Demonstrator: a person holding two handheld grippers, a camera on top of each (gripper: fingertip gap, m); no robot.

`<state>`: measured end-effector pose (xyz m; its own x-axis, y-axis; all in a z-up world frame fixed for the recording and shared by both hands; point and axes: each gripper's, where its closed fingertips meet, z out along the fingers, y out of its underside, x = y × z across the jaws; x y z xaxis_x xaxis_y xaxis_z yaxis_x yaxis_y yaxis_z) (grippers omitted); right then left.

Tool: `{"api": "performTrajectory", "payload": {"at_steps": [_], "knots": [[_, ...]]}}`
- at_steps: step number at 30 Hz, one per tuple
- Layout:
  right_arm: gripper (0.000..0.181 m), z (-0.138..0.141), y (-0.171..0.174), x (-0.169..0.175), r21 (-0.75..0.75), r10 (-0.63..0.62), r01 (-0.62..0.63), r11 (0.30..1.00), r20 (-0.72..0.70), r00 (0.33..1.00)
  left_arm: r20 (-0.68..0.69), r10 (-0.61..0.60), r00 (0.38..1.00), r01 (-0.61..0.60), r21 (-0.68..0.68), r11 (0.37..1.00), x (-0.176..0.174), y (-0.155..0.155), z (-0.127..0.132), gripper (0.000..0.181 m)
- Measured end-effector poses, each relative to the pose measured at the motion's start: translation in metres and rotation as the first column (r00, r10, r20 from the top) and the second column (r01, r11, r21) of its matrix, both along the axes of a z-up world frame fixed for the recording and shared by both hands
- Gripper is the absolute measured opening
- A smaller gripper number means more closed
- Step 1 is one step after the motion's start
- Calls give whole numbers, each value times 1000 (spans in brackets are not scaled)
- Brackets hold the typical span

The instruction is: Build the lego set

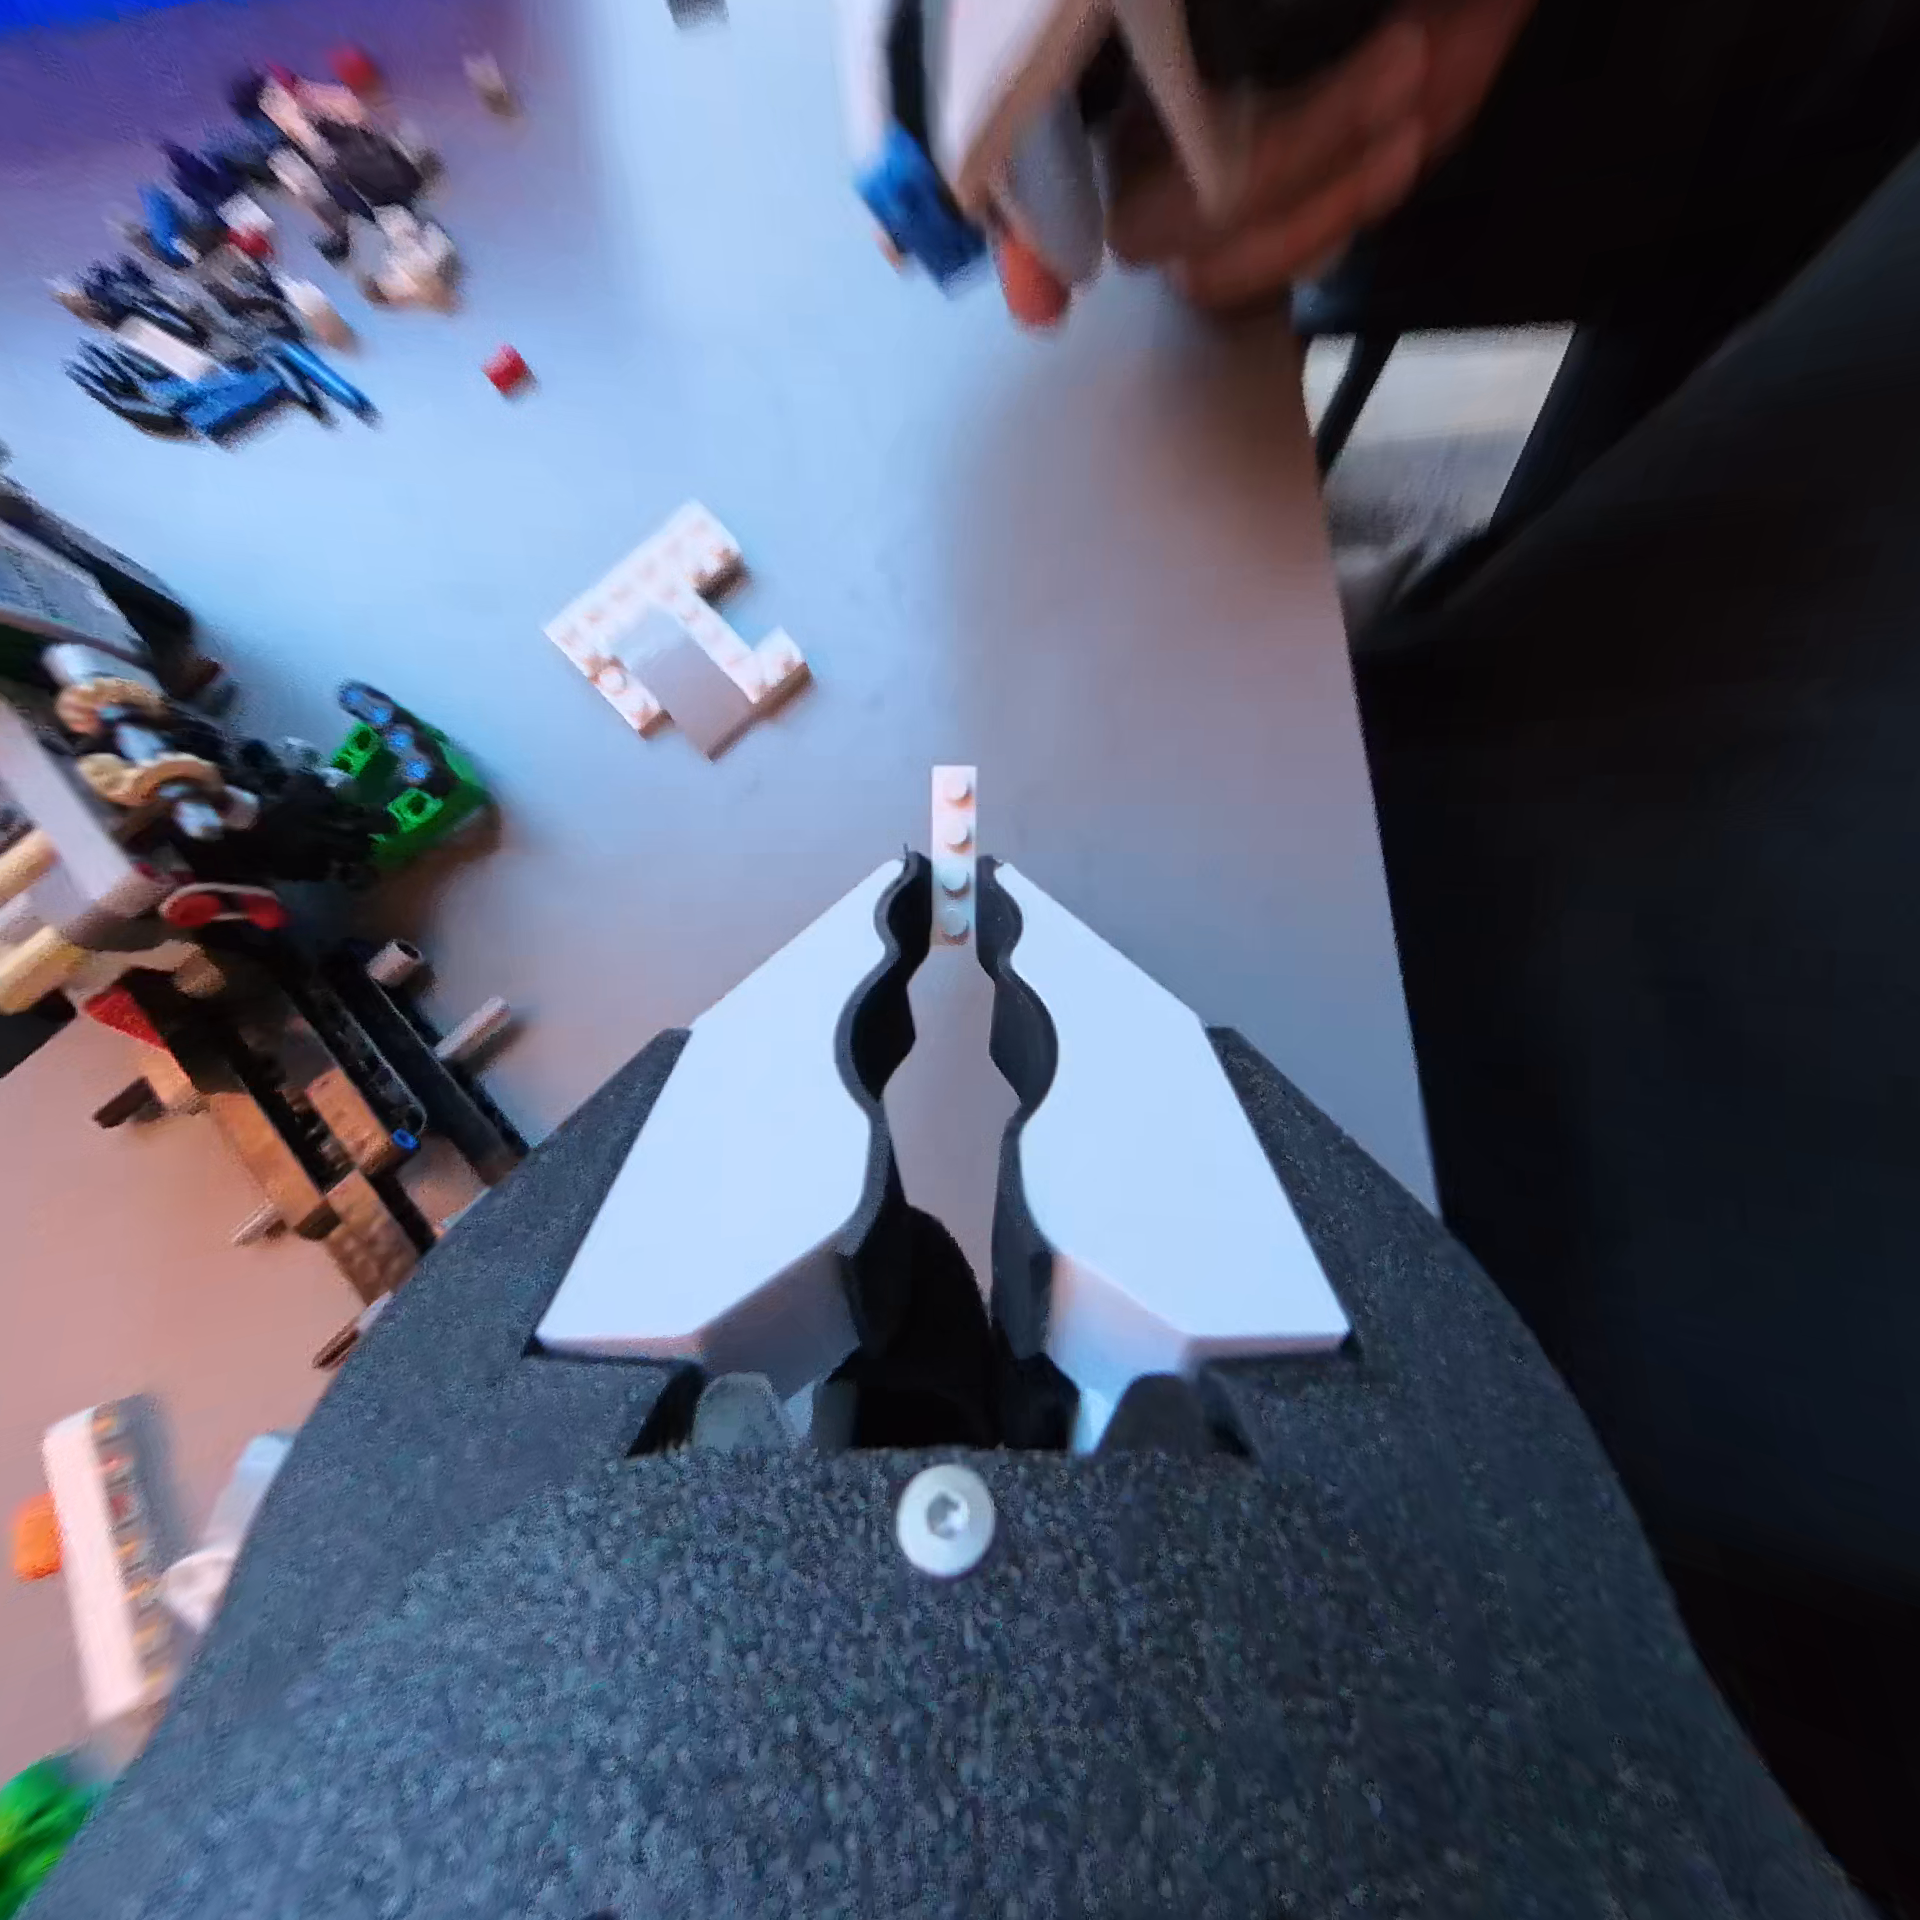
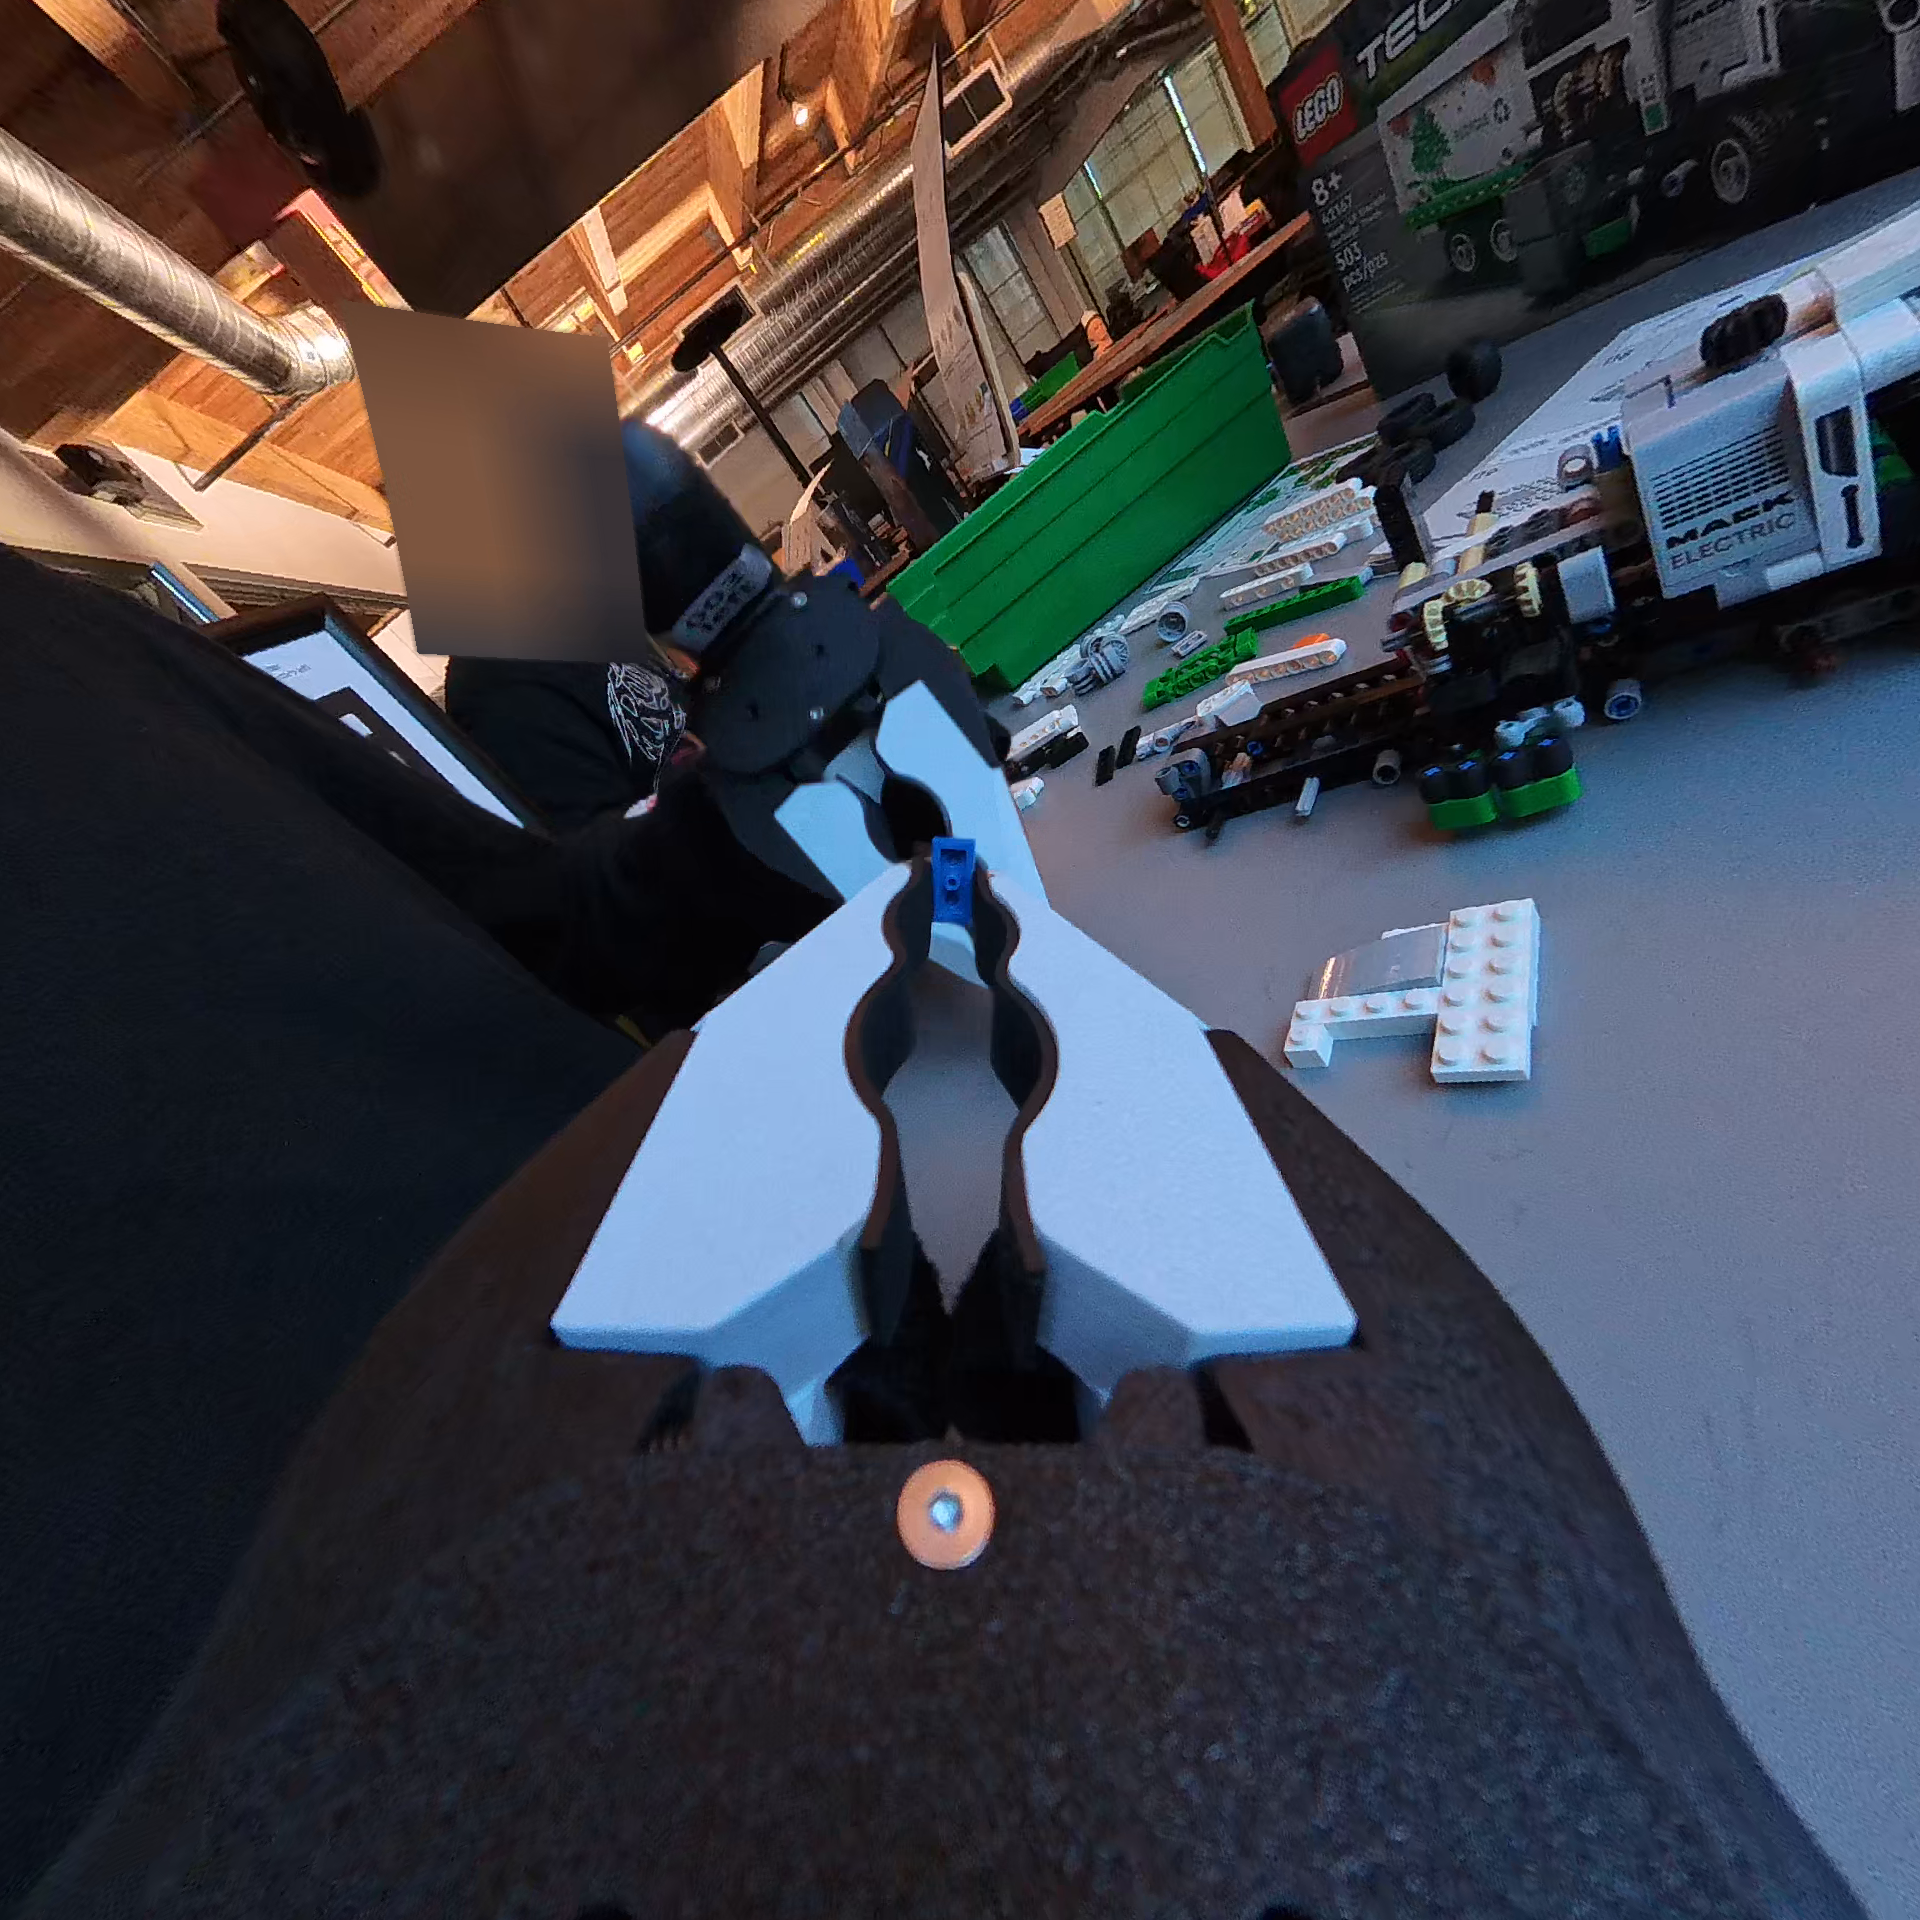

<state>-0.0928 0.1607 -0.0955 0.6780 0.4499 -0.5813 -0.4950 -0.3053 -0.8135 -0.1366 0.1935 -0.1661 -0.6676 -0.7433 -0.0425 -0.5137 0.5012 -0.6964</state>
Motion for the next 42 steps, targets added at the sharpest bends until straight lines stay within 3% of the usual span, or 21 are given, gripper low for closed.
{"api": "performTrajectory", "payload": {"at_steps": [1,3,4,6,8,9,11,14,20,26,35,42], "knots": [[6,0,0,1,1,-5,5,1000,2,1000,31,34,999,-31,-93,995,5,-2,11,7],[6,1,2,2,12,-18,18,1000,3,1000,93,150,984,-115,-309,944,17,1,36,7],[6,2,3,3,15,-23,23,1000,3,1000,110,236,965,-169,-427,888,25,8,50,7],[6,8,10,5,44,-35,36,998,-10,999,81,405,911,-247,-678,692,37,27,76,7],[6,13,23,5,48,-36,39,998,-68,997,9,481,877,-224,-876,427,40,42,98,7],[6,17,30,6,50,-40,45,998,-102,994,-16,495,868,-200,-926,321,40,46,104,7],[6,31,42,5,85,-28,43,995,-172,985,-42,506,862,-156,-970,185,38,50,110,6],[6,41,58,2,84,-21,39,996,-214,977,-57,492,869,-114,-990,86,35,47,114,6],[5,42,76,-9,41,-10,21,999,-241,971,-55,517,854,-66,-998,3,32,47,116,6],[5,36,76,-11,17,-12,17,1000,-249,968,-26,548,836,-79,-994,74,36,40,114,7],[6,35,74,-10,9,2,0,1000,-256,967,-26,565,825,-89,-993,83,40,40,111,7],[6,35,72,-9,18,32,-27,999,-329,944,-61,557,828,-71,-997,-3,40,38,110,7]]}}
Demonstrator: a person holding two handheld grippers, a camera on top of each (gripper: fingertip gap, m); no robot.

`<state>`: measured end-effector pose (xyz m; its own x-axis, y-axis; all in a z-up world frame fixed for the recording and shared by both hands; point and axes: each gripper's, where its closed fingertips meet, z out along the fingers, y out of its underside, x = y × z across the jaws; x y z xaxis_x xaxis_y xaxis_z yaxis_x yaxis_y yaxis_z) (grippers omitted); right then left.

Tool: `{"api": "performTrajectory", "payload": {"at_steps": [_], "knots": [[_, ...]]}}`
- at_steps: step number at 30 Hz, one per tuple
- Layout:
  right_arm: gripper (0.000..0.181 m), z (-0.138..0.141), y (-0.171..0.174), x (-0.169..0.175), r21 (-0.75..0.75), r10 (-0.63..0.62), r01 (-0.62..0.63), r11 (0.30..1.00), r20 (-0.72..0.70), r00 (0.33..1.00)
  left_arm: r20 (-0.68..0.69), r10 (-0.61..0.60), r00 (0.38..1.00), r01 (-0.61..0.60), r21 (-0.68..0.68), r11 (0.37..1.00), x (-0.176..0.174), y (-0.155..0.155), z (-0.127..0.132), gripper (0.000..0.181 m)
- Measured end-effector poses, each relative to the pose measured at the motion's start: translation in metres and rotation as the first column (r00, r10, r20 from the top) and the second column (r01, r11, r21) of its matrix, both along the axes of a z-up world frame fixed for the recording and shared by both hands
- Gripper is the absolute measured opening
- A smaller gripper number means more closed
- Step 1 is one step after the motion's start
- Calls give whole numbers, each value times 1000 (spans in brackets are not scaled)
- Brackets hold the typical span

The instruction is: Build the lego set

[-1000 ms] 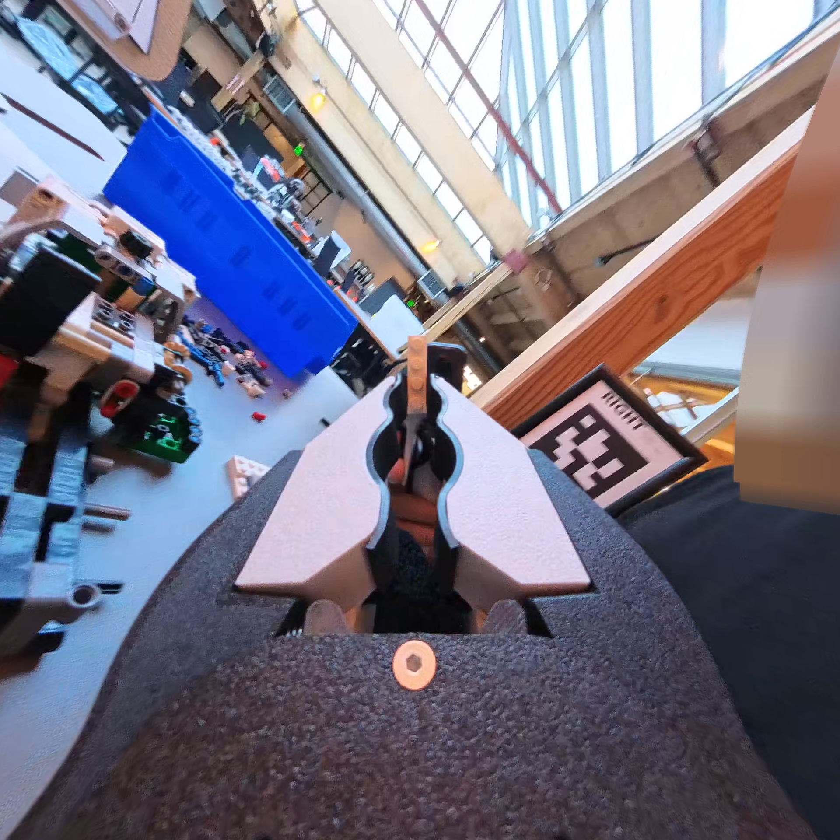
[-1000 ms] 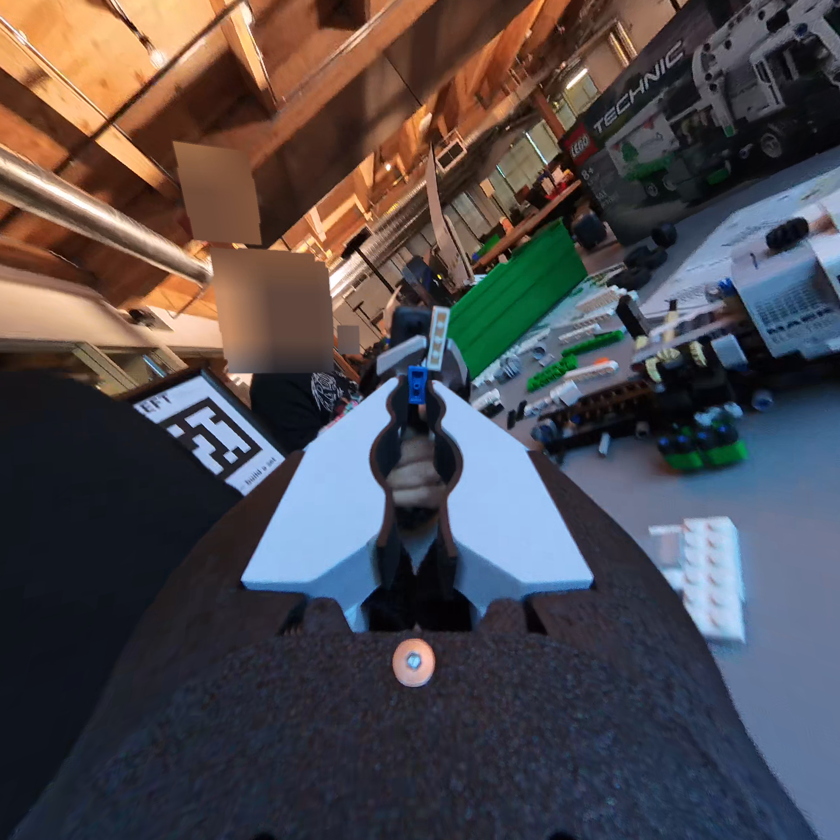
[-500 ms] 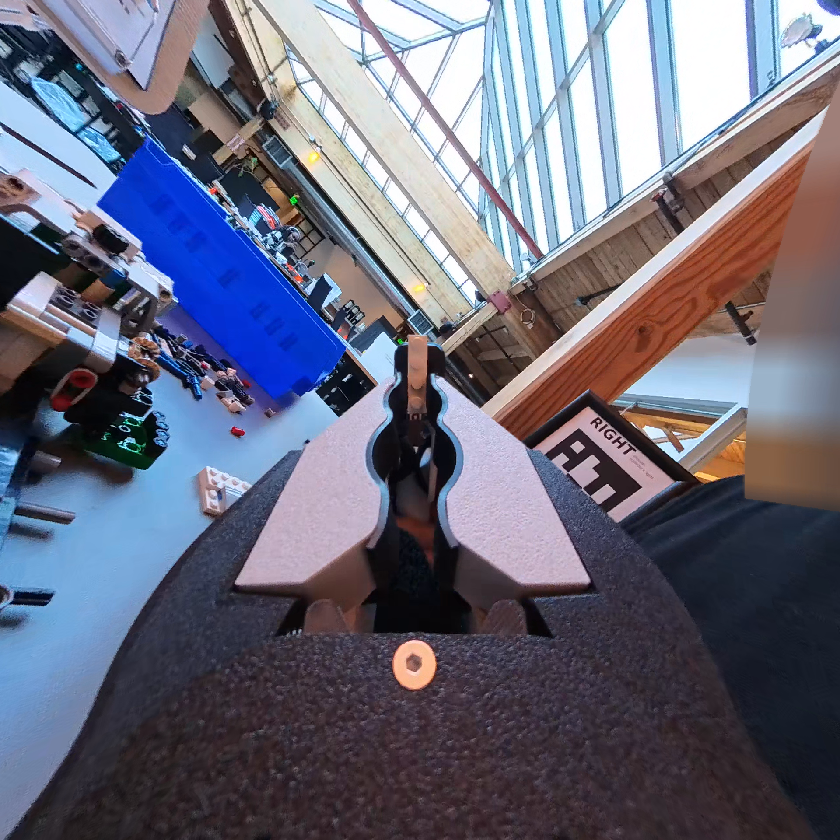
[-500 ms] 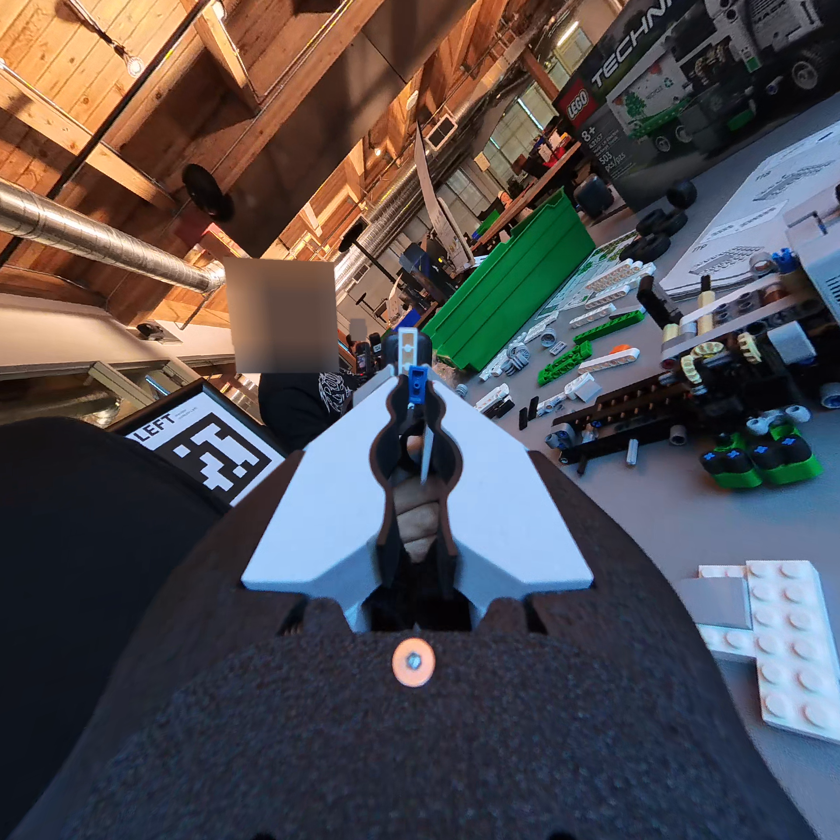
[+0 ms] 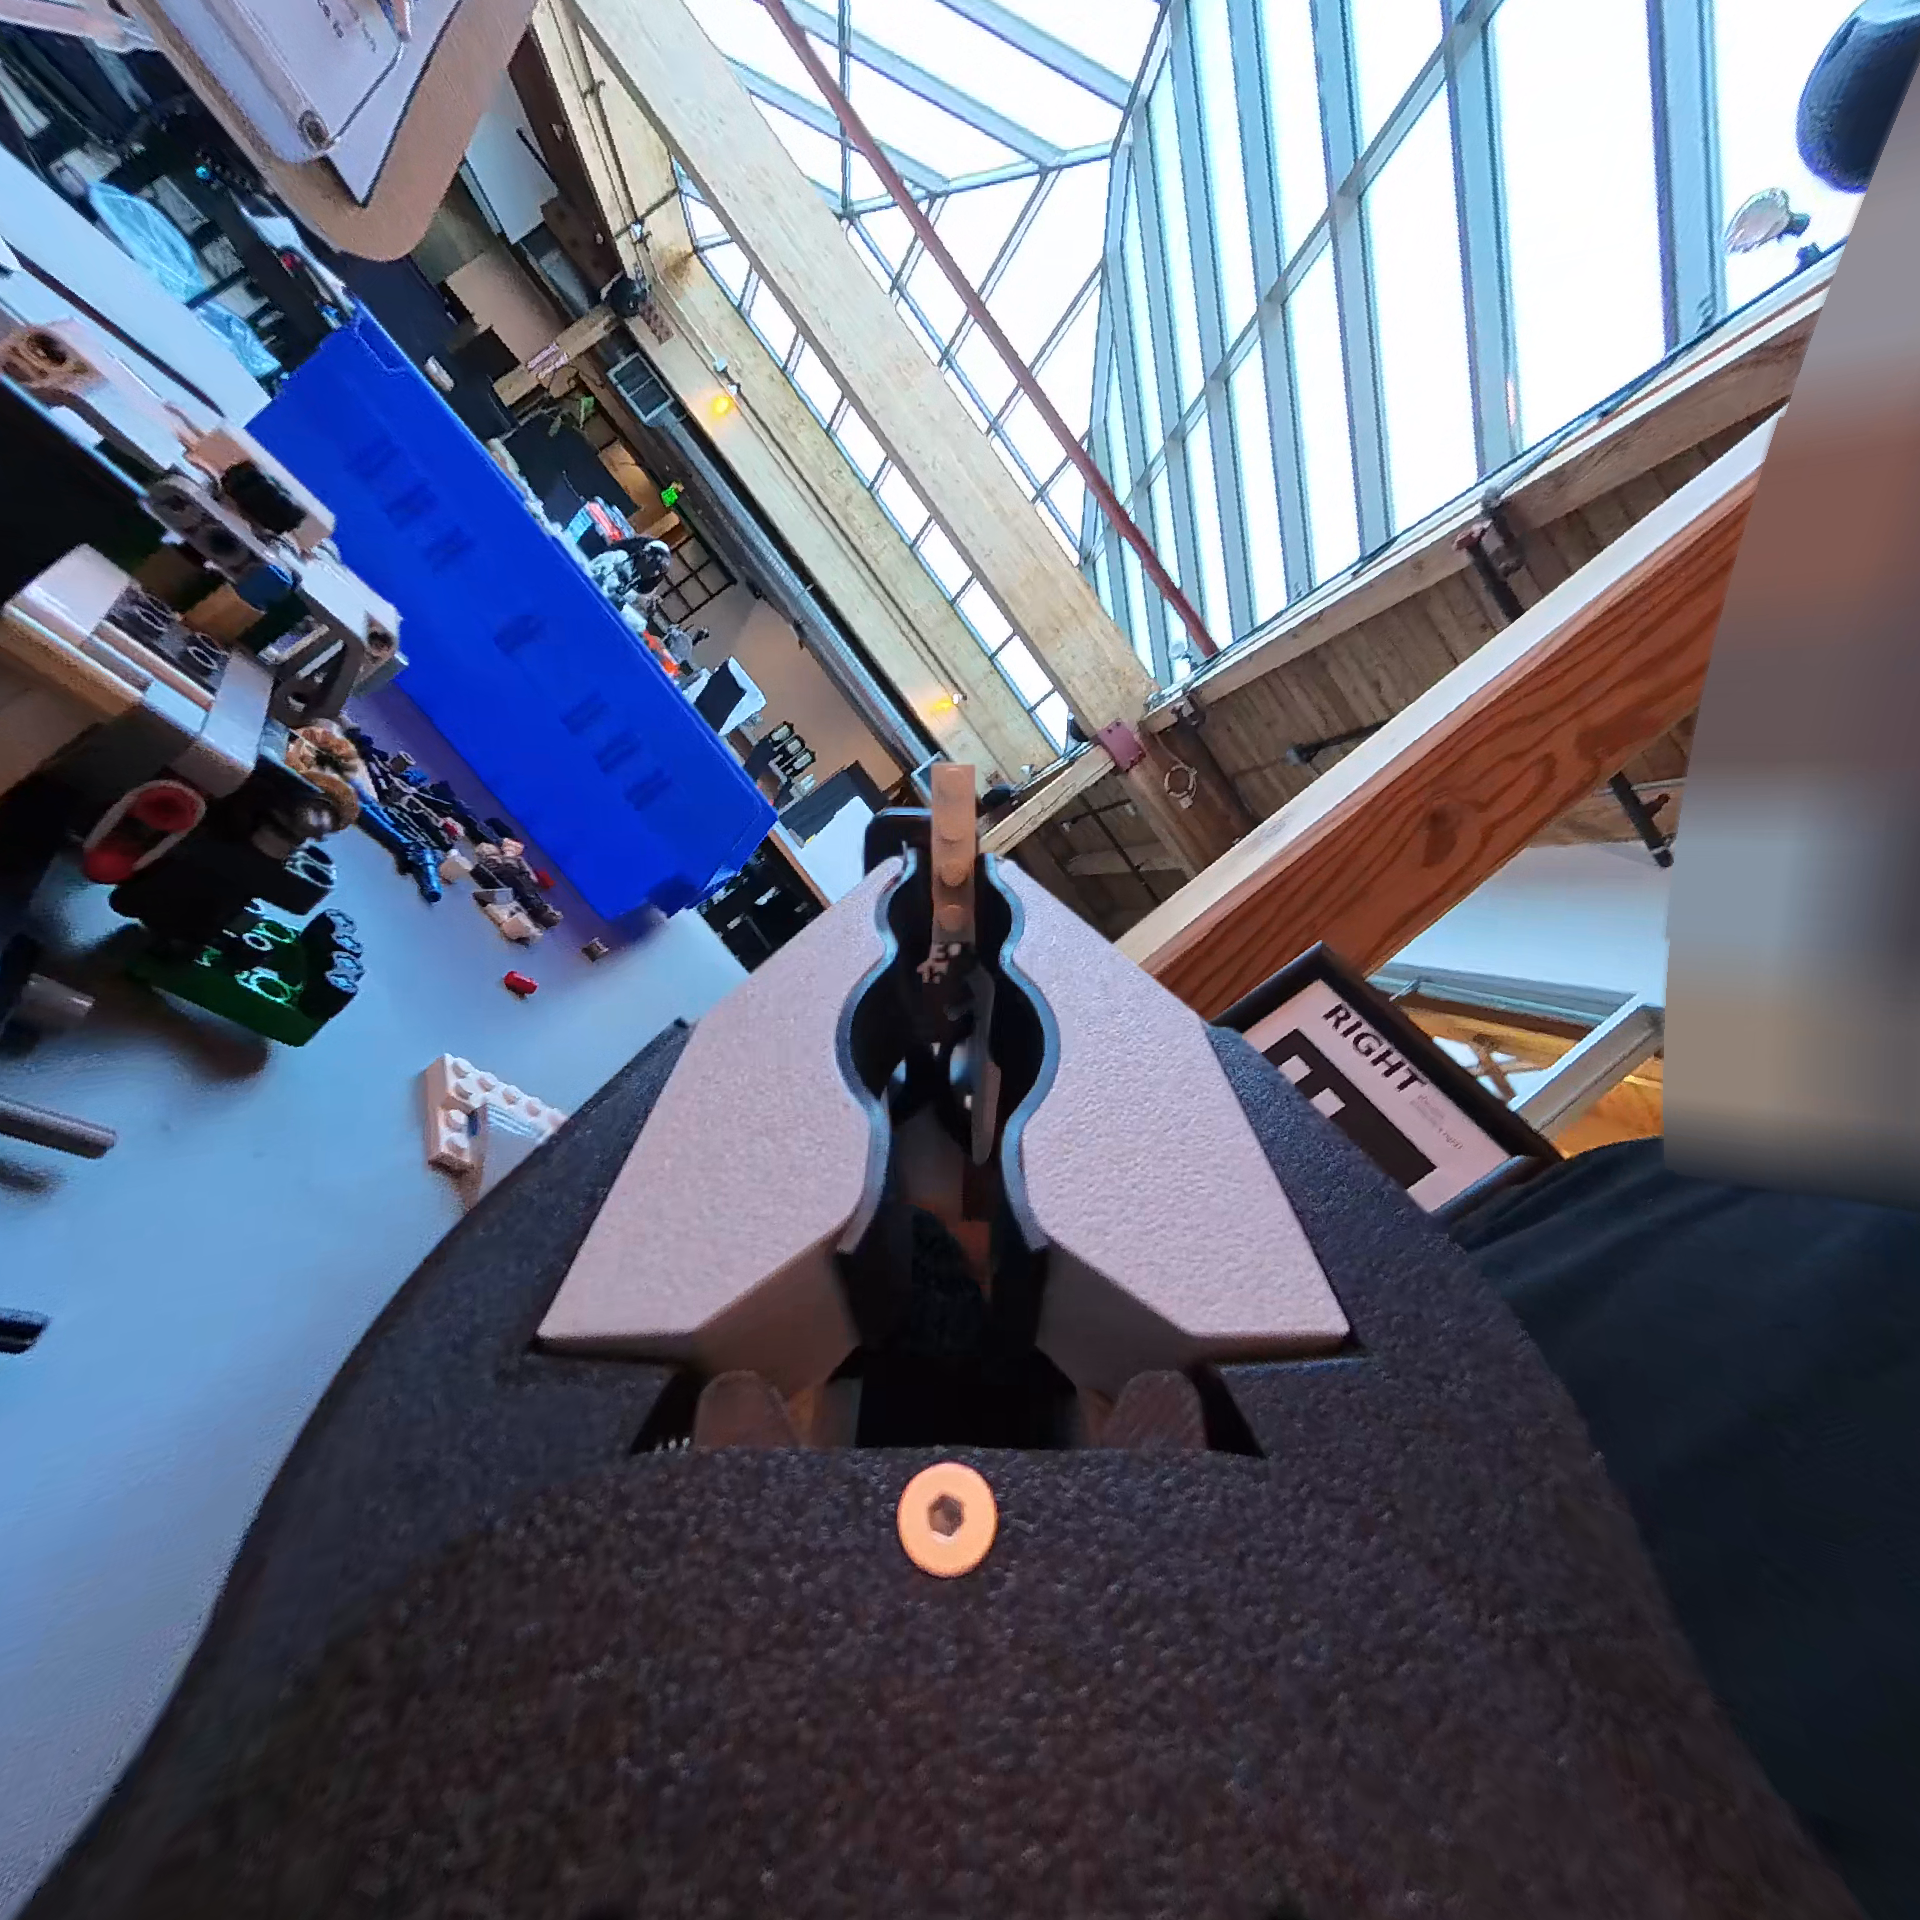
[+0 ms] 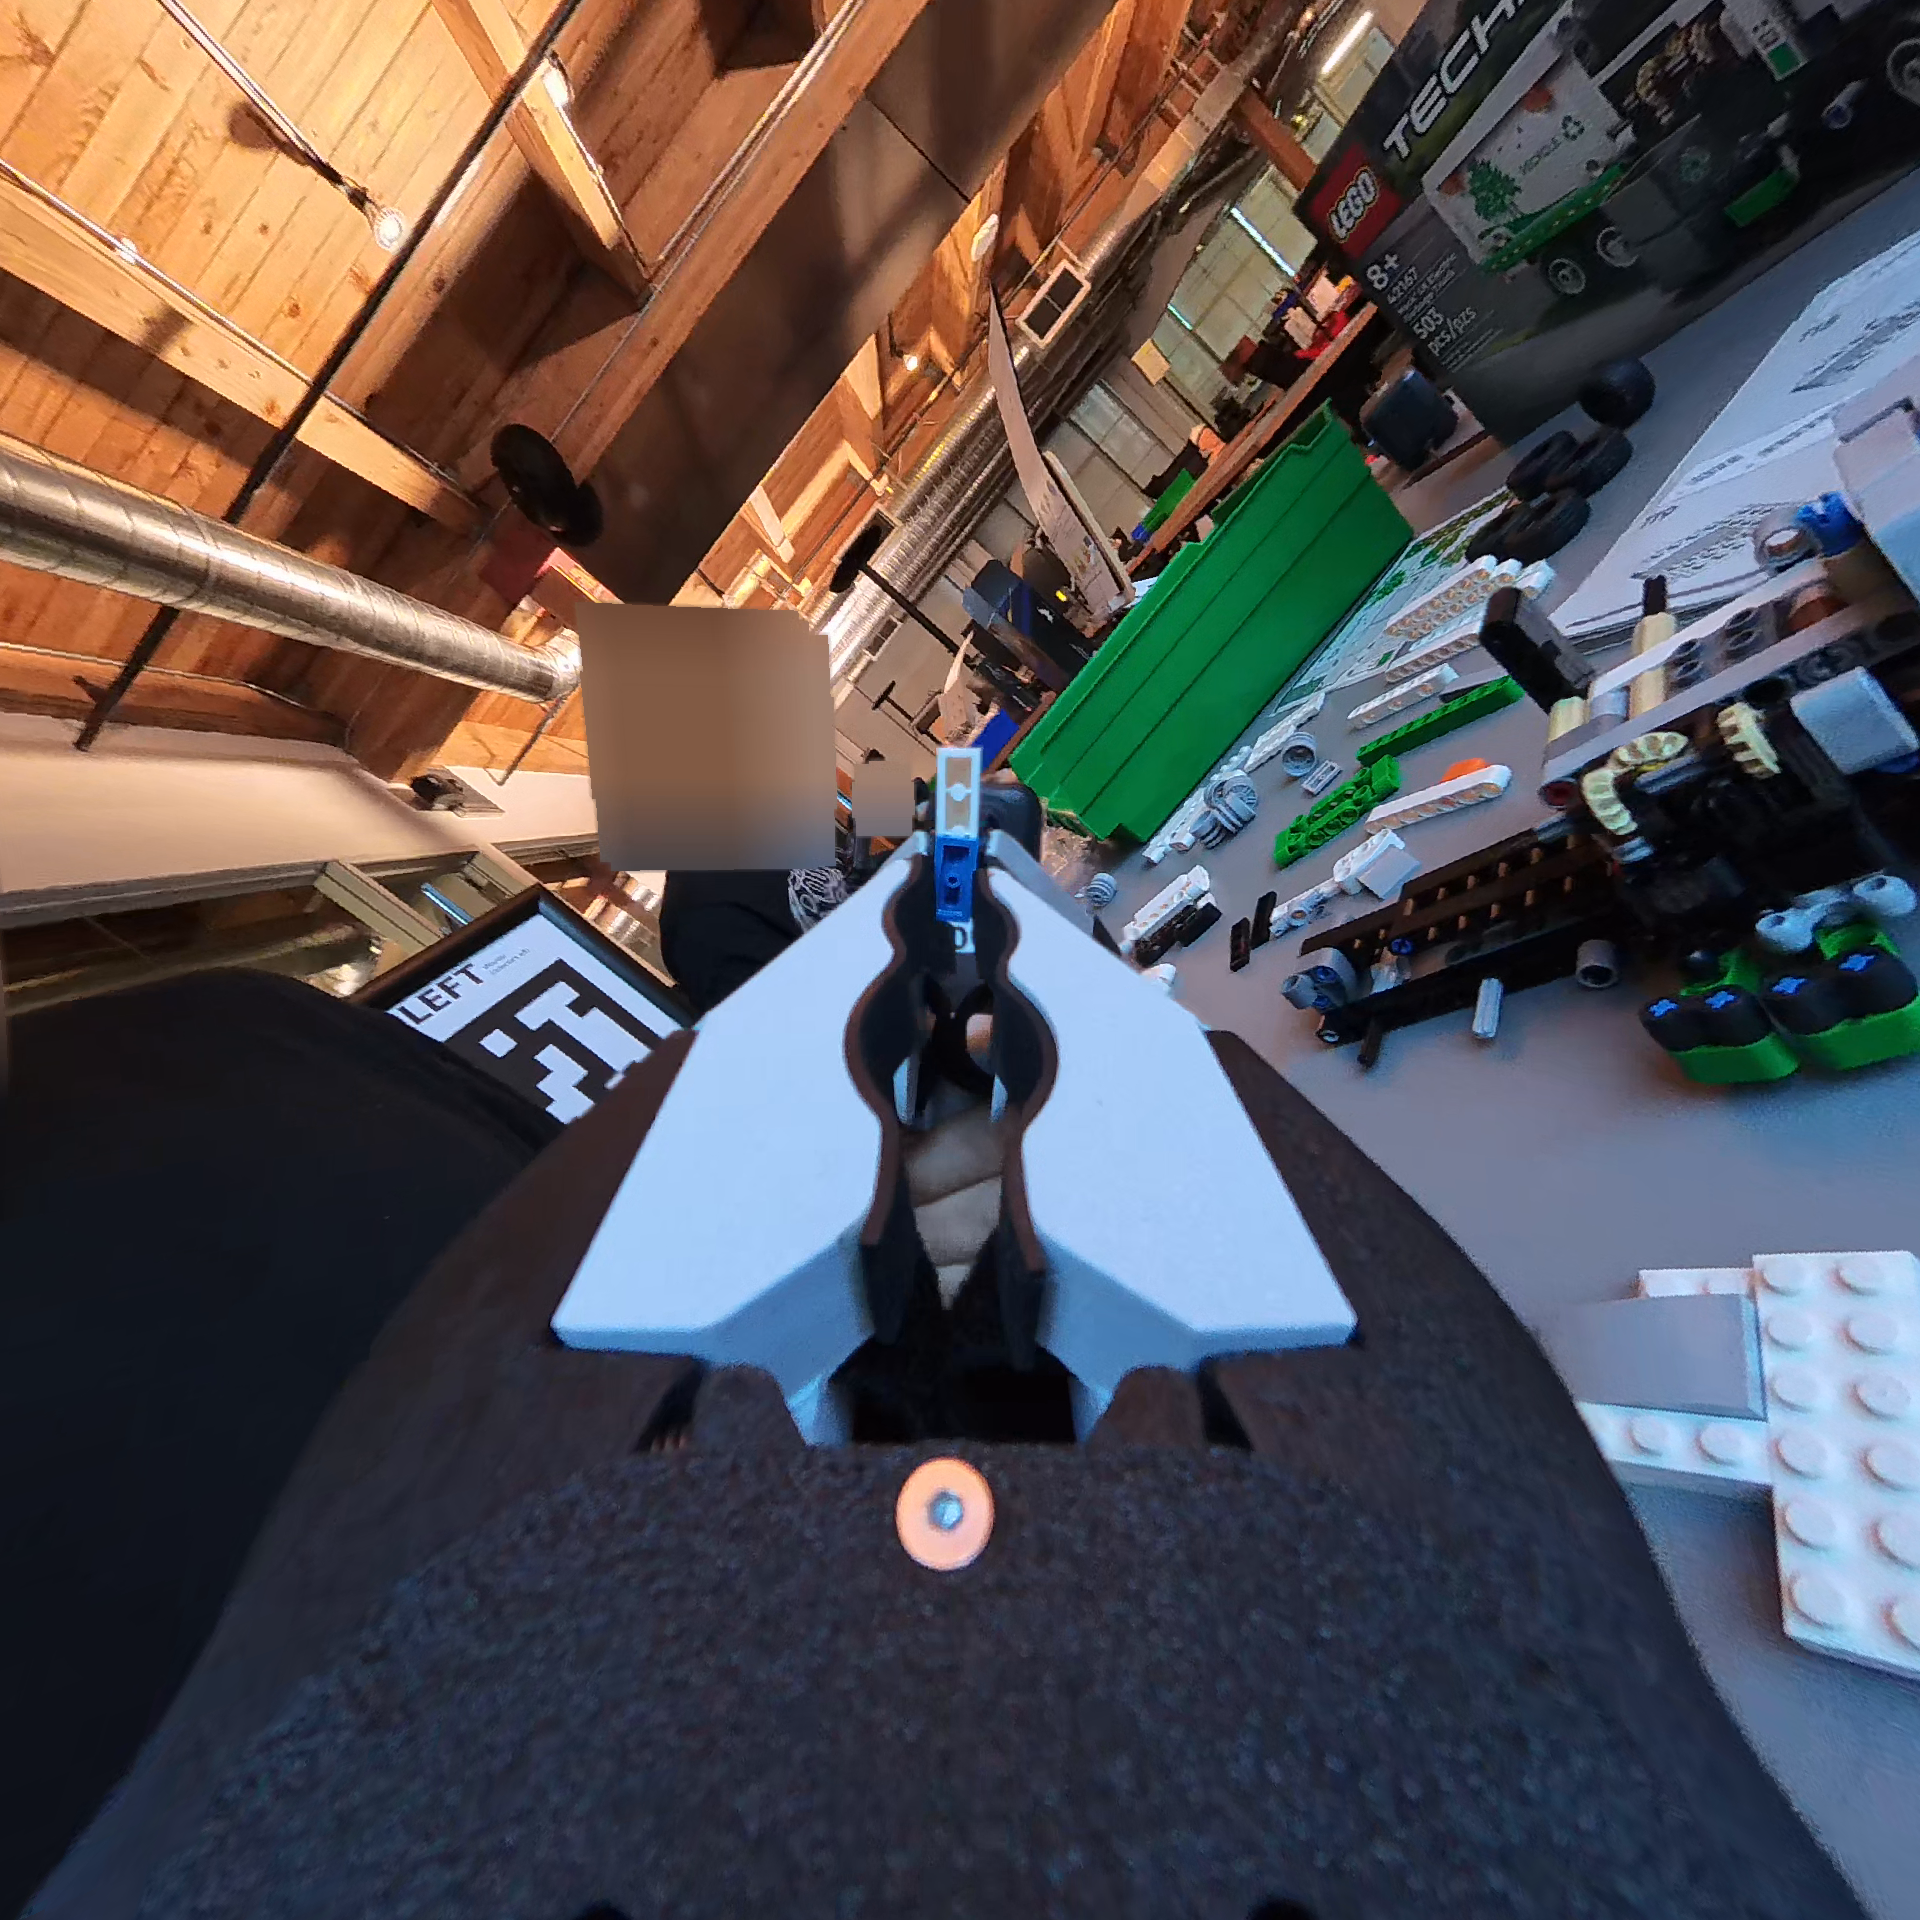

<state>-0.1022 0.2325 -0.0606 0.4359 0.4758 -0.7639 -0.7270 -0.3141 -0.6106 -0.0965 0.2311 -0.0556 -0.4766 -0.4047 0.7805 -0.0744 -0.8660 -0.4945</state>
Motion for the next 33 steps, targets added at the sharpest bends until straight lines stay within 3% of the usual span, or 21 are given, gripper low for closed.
{"api": "performTrajectory", "payload": {"at_steps": [6,17,29,33], "knots": [[6,2,-1,1,20,16,-14,1000,-99,995,16,-4,1000,5,-55,998,2,-1,2,7],[6,0,2,6,27,-121,121,992,-19,992,-7,59,998,-59,-81,995,5,2,-1,7],[5,-2,4,8,37,-151,153,988,-48,987,-7,37,999,-38,-208,977,7,4,-2,6],[5,-2,5,7,38,-168,170,985,-39,985,-15,61,998,-63,-178,982,7,5,-2,7]]}}
